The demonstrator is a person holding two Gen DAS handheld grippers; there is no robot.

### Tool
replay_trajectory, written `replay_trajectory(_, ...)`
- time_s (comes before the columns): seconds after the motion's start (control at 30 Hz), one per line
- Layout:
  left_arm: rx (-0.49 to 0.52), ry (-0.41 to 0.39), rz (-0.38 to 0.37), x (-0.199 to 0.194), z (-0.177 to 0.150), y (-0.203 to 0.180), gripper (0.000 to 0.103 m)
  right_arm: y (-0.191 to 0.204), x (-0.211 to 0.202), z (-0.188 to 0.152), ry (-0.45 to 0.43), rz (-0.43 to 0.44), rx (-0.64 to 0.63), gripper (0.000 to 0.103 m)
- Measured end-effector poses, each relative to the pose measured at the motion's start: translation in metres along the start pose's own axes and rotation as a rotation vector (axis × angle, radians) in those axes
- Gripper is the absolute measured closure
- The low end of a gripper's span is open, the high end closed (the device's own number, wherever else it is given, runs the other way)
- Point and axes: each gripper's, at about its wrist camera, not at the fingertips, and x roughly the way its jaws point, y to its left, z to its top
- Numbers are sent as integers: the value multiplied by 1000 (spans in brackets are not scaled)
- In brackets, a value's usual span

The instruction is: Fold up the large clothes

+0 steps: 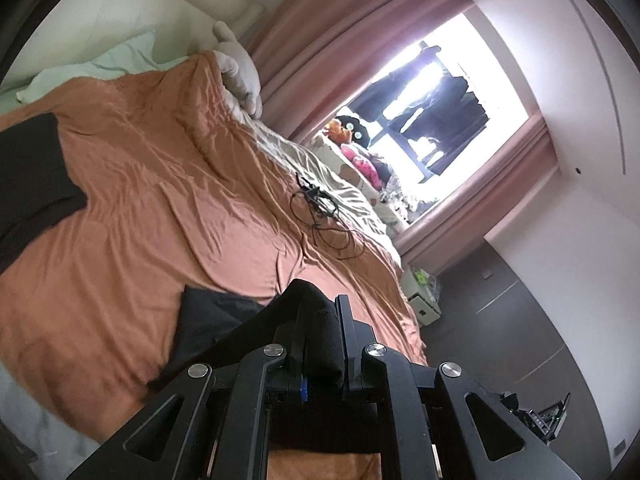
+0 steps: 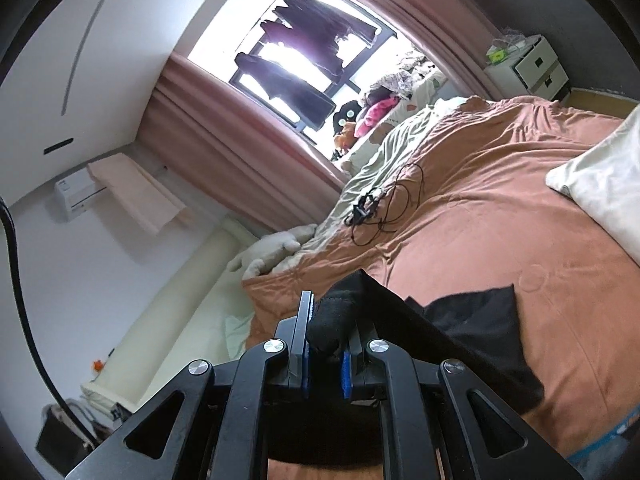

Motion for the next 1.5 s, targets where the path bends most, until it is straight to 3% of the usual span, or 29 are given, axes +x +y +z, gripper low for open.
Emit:
replay_trajectory(0.33, 24, 74, 88, 104, 33, 11, 92, -39, 92, 29, 53, -68, 13, 91)
replay_trajectory(0.73, -23, 201, 219, 227, 31, 79, 92, -124, 204, 26, 171, -180, 71, 90)
replay_trajectory(0.77, -33, 214, 227, 236, 30, 85, 90, -128, 211, 24, 181, -201, 68, 87)
replay_trajectory(0.8, -48, 230, 234, 244, 29, 91, 89, -135, 219, 22, 197, -257, 67, 77)
replay_trajectory(0.83, -69, 250, 239, 252, 27, 99, 81, -141, 224, 21, 211, -281, 74, 67)
replay_trajectory(0.87, -90, 270, 250, 259, 25, 107, 66, -146, 228, 20, 222, -296, 83, 46)
replay_trajectory(0.9, -104, 281, 270, 263, 24, 112, 56, -153, 229, 17, 219, -304, 93, 35)
replay_trajectory(0.93, -113, 286, 296, 264, 23, 116, 38, -156, 228, 16, 214, -311, 94, 34)
replay_trajectory(0.97, -117, 273, 303, 263, 23, 119, 30, -159, 227, 14, 214, -324, 88, 34)
replay_trajectory(1.03, -101, 235, 293, 255, 21, 122, 28, -165, 225, 10, 234, -352, 73, 34)
replay_trajectory(1.2, -66, 245, 362, 239, 11, 134, 28, -177, 216, 0, 277, -410, 44, 34)
replay_trajectory(1.5, -22, 330, 424, 211, -27, 159, 35, -190, 176, -25, 346, -485, -1, 34)
